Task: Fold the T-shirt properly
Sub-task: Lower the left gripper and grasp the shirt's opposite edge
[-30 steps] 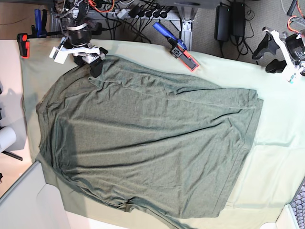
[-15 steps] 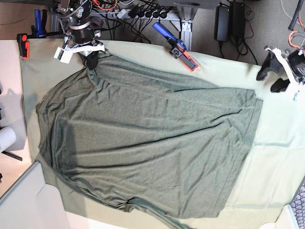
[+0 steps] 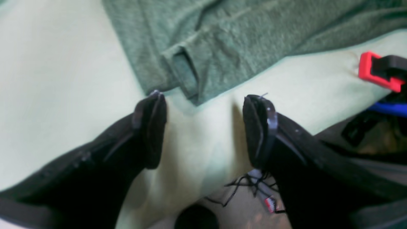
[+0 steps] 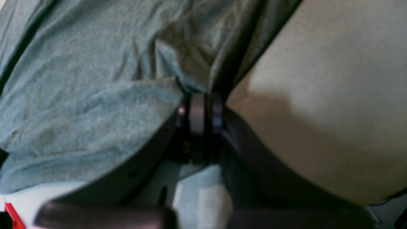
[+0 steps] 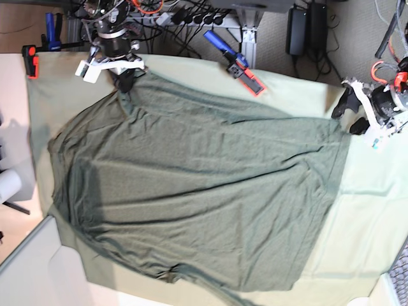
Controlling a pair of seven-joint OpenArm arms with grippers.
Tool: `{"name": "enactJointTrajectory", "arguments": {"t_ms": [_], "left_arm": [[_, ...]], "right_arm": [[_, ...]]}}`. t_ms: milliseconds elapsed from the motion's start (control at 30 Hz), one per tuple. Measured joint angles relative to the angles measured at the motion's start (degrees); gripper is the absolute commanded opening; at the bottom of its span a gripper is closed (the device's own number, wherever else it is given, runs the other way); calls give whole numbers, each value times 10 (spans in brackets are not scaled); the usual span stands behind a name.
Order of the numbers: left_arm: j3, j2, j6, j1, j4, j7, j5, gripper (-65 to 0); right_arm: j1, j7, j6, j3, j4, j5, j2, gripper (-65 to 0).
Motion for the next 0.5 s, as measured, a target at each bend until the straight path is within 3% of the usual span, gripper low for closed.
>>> {"name": "enactJointTrajectory", "arguments": {"t_ms": [167,500], "left_arm": [[28,0,16,-21,-25,-13,42,-239],[36,0,19,-40,-51,-17,32,-239]], "right_arm": [[0,4,0,0,0,-13,-4,-650],[0,4,0,0,0,-13,-4,-650]]}}
